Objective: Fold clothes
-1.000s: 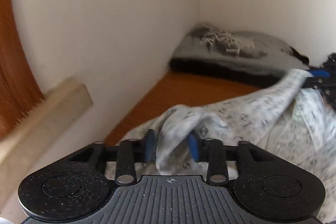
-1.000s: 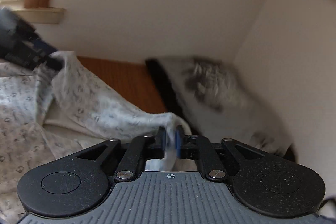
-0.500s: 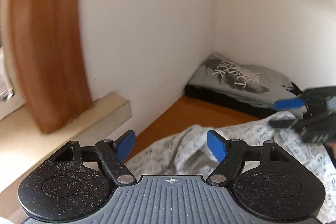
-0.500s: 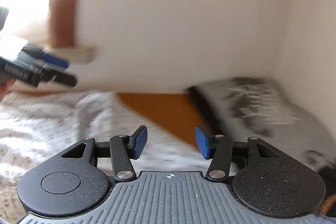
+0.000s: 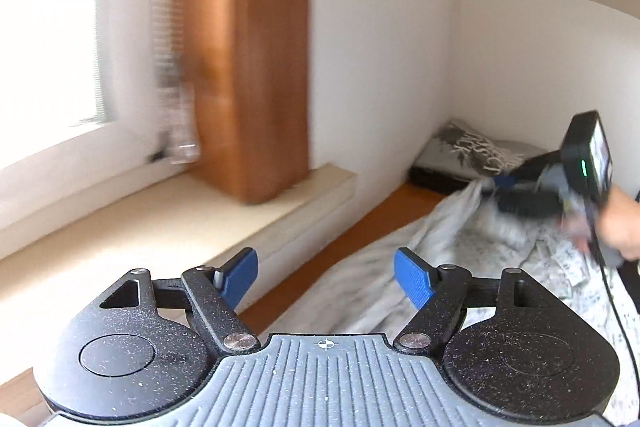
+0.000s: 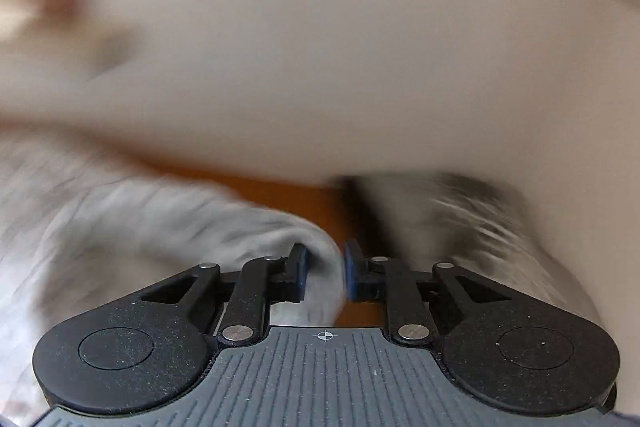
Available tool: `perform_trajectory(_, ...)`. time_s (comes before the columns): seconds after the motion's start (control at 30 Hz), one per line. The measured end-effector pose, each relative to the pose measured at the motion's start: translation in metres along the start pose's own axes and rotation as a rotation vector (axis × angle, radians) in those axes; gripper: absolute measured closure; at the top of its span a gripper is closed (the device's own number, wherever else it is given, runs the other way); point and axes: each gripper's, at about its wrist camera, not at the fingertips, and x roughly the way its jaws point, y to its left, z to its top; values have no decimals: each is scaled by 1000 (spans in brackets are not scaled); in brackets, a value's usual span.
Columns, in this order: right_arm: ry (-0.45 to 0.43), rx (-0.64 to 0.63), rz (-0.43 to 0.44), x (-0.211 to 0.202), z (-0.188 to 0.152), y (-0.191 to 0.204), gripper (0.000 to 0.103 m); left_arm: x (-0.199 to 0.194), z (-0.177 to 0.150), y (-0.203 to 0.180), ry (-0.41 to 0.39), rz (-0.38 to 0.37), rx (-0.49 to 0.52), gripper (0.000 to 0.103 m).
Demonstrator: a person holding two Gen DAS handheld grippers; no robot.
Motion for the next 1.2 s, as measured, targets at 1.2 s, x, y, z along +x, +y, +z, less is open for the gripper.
perform_trajectory(1.2, -61, -243, 771, -144, 81, 318, 54, -174, -159, 194, -136, 171, -425, 16)
